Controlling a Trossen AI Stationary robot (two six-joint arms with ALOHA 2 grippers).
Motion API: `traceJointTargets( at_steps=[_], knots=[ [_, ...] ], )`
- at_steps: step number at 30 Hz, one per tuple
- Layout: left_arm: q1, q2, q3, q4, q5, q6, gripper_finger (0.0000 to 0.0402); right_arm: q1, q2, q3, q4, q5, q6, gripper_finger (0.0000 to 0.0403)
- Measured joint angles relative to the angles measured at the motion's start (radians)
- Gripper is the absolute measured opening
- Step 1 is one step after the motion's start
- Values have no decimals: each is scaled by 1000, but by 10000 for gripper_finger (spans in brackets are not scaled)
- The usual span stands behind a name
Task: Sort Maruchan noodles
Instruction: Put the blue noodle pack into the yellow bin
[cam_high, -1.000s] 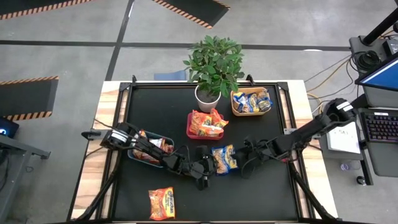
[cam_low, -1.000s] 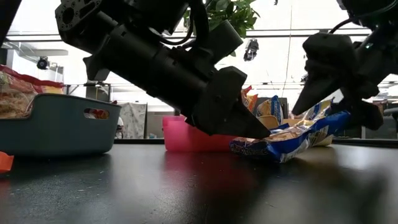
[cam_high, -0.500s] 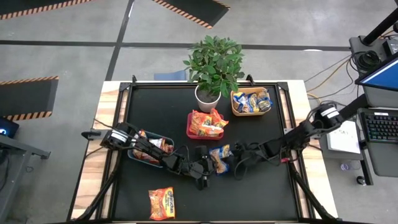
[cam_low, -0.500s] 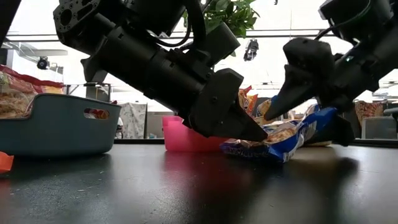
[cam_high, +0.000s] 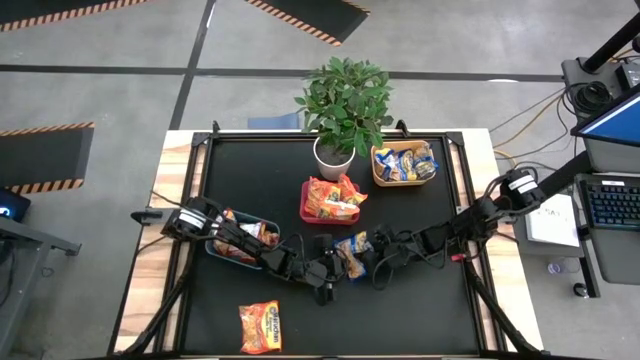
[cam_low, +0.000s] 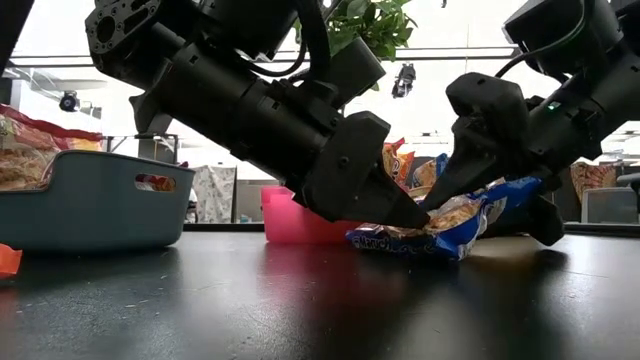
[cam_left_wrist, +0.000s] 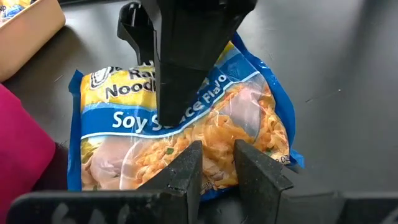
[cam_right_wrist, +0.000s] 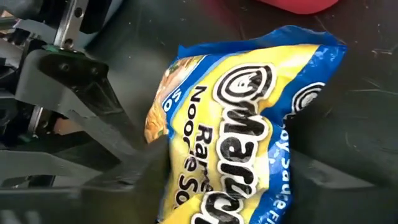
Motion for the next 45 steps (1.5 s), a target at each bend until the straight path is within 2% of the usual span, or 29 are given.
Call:
traceJointTargets(
  at_steps=[7,12,21,24,31,37,42,45],
  knots=[
    [-4,-23,-5,-10,-1,30,80,0,-13,0,9,-12,-35,99],
    [-15,-105,-30,-51,-54,100,80,0,-77,0,-14,-17,-91,54],
    [-21,-344,-95,-66,-154,274,80,-15,-324,0,-149,26,-195,49],
    [-30,-432,-113,-86,-159,323,80,-22,-431,0,-183,91,-254,48],
    [-42,-588,-116,-164,-159,390,80,-62,-665,18,-275,334,-416,48],
    [-42,-643,-116,-211,-160,405,80,-164,-772,126,-641,416,-397,46],
    [-42,-663,-117,-261,-210,466,80,-284,-757,245,-978,438,-296,46],
    [-39,-663,-117,-272,-213,496,80,-371,-731,279,-1111,439,-253,46]
  ],
)
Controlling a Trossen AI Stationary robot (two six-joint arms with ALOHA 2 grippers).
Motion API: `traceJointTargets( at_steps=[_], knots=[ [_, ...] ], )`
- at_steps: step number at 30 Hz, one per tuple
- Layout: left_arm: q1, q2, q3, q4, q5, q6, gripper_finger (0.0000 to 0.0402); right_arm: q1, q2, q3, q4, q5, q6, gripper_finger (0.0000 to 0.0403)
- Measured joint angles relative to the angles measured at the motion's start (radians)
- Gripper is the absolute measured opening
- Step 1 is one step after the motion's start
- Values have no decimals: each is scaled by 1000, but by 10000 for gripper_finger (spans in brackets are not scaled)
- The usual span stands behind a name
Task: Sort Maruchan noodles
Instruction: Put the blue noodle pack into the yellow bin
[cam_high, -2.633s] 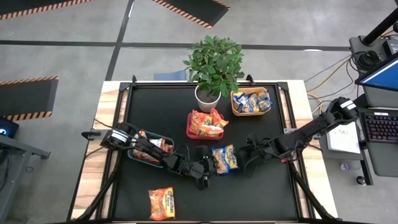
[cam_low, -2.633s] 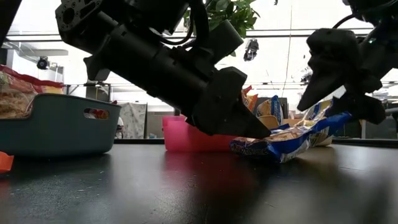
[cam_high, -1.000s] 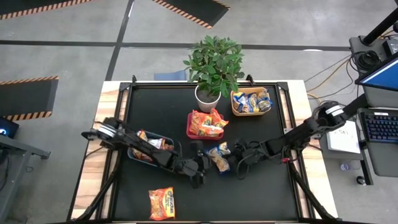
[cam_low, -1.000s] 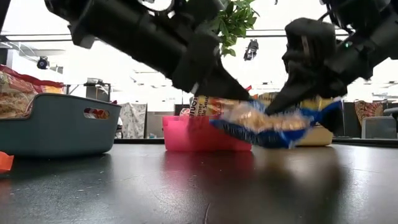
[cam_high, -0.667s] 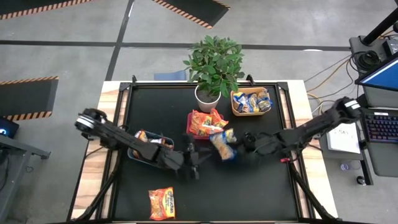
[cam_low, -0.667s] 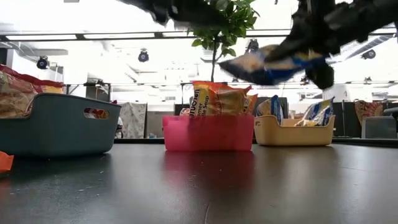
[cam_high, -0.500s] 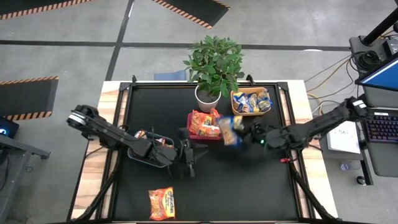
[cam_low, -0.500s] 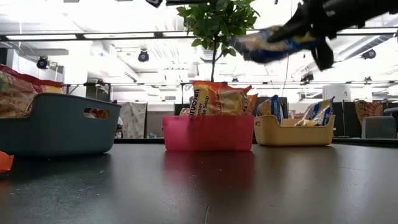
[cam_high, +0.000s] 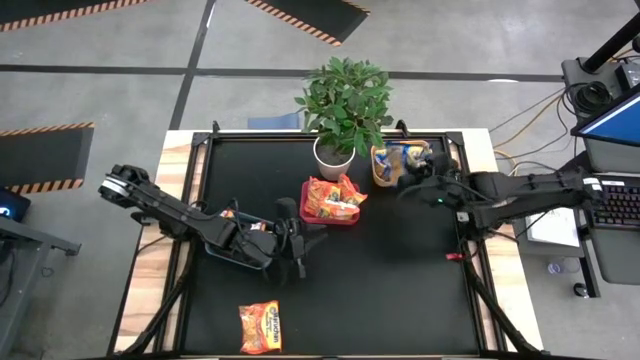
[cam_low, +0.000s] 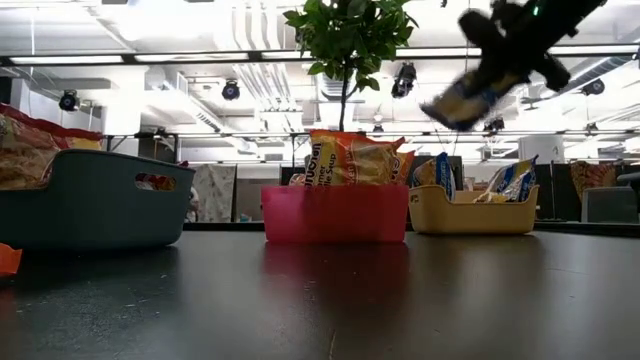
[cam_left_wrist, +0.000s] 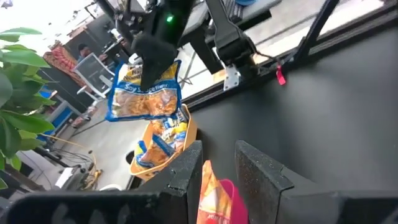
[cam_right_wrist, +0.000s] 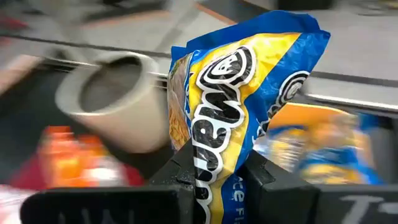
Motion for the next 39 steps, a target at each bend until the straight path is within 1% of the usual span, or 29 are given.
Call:
traceJointTargets(
  at_steps=[4,6,8,12,15,22,27,31,36,39],
  knots=[
    [1,0,0,-10,0,5,80,-134,27,0,-58,-57,33,45],
    [1,0,0,-19,0,5,80,-198,39,0,-53,-130,19,45],
    [1,0,0,-36,0,5,80,-253,56,0,-49,-180,-2,45],
    [0,0,0,-57,0,6,80,-337,90,0,-49,-200,-37,45],
    [0,0,0,-55,-1,6,80,-382,118,0,-48,-243,-49,45],
    [0,0,0,-59,-1,6,80,-425,208,0,-31,-248,-64,45],
    [0,0,0,-60,-1,6,80,-428,279,0,58,-291,-92,45],
    [0,0,0,-60,-1,6,80,-428,329,0,117,-295,-102,45],
    [-1,0,0,-60,-1,6,80,-438,382,0,116,-292,-85,45],
    [-1,0,0,-61,-1,6,80,-443,401,0,117,-283,-80,58]
  ],
)
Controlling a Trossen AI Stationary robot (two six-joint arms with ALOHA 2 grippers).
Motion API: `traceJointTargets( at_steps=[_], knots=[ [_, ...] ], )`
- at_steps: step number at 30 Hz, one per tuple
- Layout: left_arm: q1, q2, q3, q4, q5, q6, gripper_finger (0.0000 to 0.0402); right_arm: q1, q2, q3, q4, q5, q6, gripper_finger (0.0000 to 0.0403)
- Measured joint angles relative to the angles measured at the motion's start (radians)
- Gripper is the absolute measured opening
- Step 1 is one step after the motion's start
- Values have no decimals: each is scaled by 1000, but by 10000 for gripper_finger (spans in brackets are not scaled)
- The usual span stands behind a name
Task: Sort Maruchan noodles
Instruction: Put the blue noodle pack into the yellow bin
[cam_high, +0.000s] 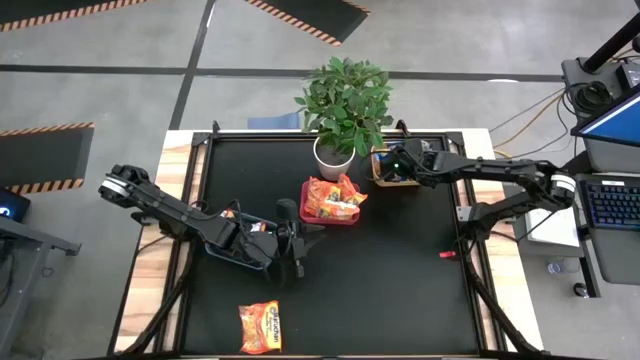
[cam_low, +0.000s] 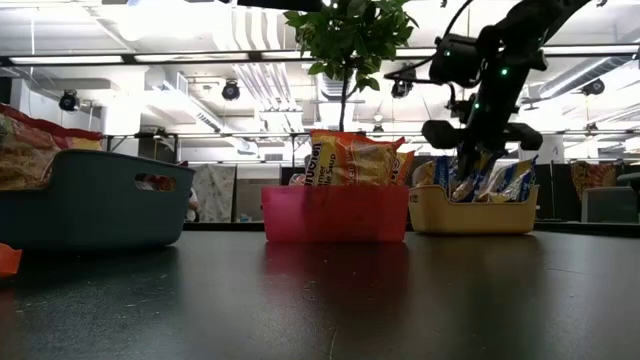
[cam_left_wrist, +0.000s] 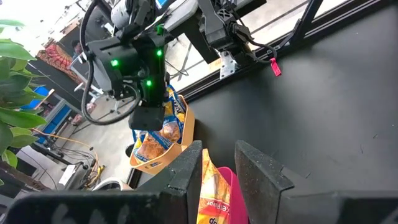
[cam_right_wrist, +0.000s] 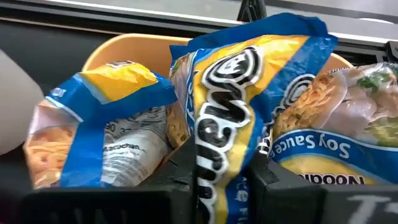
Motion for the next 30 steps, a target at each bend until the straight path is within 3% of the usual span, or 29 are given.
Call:
traceJointTargets(
  at_steps=[9,16,23,30],
  knots=[
    [-4,0,0,0,-5,-3,80,-46,-32,0,-62,17,-53,156],
    [-42,-2,0,2,-144,-64,80,-68,-130,0,-166,10,-93,204],
    [-95,-3,1,25,-168,-228,80,-67,-260,0,-186,-41,-157,194],
    [-144,-3,1,22,-167,-366,80,-66,-313,0,-149,-41,-208,117]
  ],
)
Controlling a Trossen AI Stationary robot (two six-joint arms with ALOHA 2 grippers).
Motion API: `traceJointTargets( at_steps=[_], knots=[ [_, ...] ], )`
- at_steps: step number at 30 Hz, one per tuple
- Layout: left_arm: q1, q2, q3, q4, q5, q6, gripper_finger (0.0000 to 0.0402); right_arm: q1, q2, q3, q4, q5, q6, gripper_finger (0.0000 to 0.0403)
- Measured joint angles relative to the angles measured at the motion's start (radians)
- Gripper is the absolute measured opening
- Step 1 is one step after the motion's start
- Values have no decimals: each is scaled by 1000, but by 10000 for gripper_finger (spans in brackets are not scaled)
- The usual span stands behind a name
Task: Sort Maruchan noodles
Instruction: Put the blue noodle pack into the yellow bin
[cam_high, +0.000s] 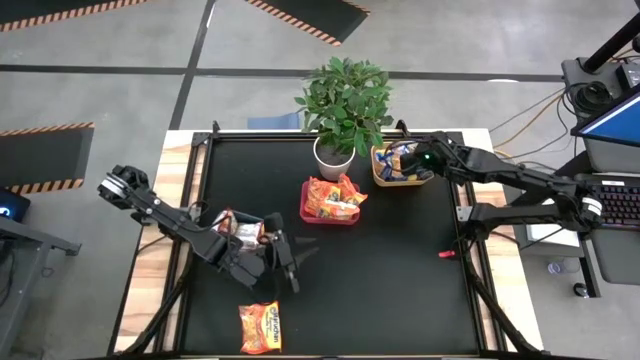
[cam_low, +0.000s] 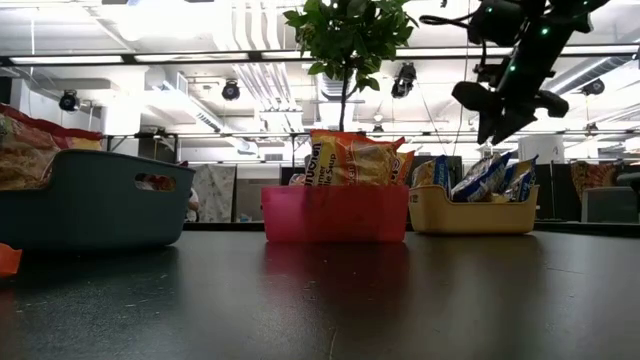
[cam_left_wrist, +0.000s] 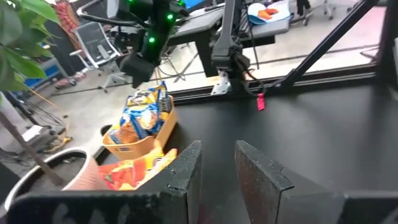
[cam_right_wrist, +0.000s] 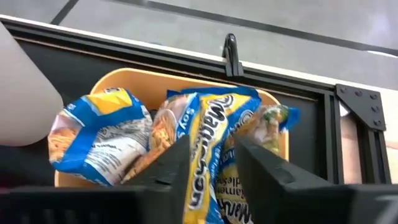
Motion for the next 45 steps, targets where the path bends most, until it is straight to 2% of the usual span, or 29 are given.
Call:
traceJointTargets(
  at_steps=[5,7,19,23,27,38,45],
  knots=[
    [-18,0,0,2,2,-42,80,11,56,0,69,0,-47,36],
    [-20,0,0,3,2,-57,80,13,92,-1,101,-1,-64,16],
    [-36,1,0,2,2,-104,80,18,402,-2,132,14,-12,13],
    [-48,1,0,2,2,-116,80,18,468,-1,157,31,-10,13],
    [-63,2,0,2,2,-118,80,18,451,3,147,16,-11,13],
    [-68,2,0,1,2,-133,80,31,226,10,-54,1,32,13],
    [-68,2,0,1,2,-133,80,35,248,-69,-11,8,69,13]
  ],
)
